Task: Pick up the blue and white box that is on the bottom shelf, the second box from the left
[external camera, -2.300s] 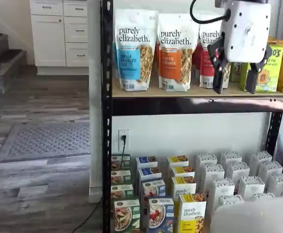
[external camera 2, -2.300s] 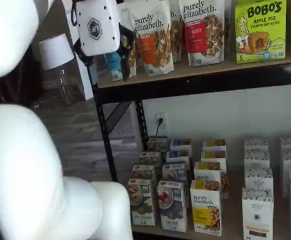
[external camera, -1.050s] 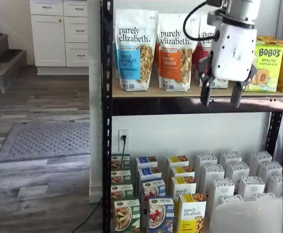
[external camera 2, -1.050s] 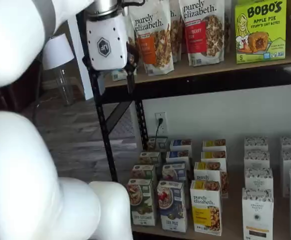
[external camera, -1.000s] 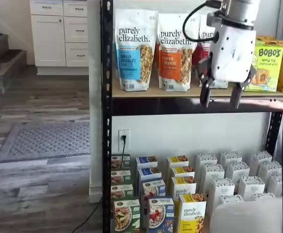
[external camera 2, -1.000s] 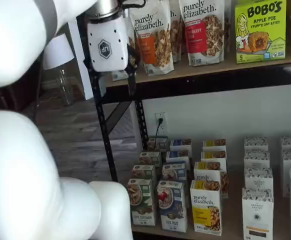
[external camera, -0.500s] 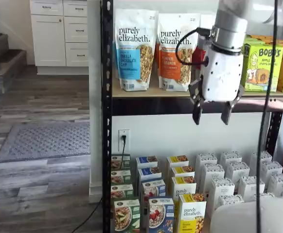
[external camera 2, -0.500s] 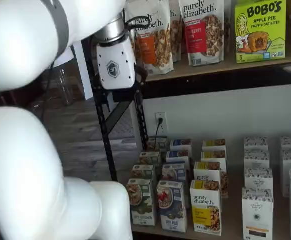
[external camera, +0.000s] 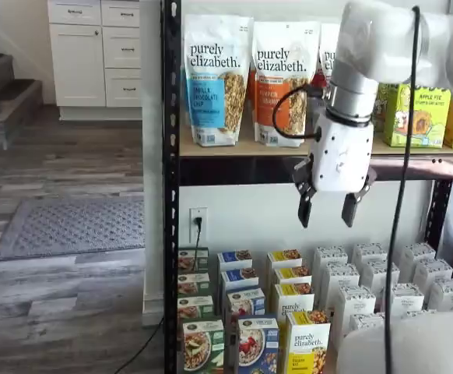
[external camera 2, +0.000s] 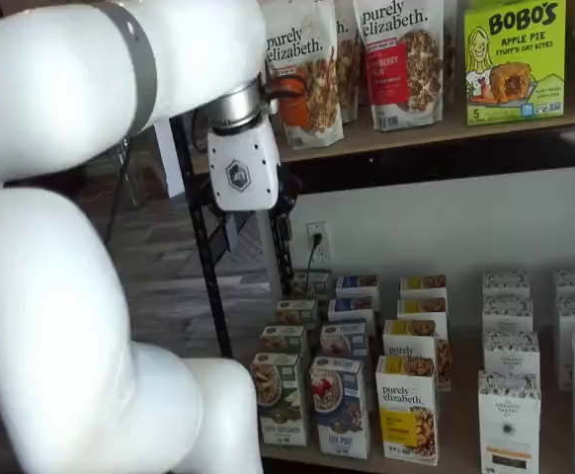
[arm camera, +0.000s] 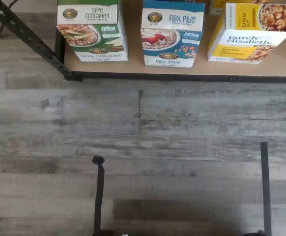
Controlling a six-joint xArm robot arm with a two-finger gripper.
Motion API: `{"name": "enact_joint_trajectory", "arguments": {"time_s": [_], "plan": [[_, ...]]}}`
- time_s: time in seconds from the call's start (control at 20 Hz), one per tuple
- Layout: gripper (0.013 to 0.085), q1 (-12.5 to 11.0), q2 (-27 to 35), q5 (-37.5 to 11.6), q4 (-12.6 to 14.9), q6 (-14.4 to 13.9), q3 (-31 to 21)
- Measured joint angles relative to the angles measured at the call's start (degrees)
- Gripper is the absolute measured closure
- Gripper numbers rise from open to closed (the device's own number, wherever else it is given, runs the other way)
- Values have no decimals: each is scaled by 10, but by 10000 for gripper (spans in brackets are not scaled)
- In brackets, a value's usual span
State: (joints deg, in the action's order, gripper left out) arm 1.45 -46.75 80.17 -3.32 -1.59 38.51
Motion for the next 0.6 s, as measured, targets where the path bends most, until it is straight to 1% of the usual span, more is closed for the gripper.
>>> {"name": "enact_joint_trajectory", "arguments": {"time_s": [0.35, 0.6], "plan": [[130, 3, 30, -69, -9, 3, -44], [130, 14, 65, -127, -8, -5, -69]]}}
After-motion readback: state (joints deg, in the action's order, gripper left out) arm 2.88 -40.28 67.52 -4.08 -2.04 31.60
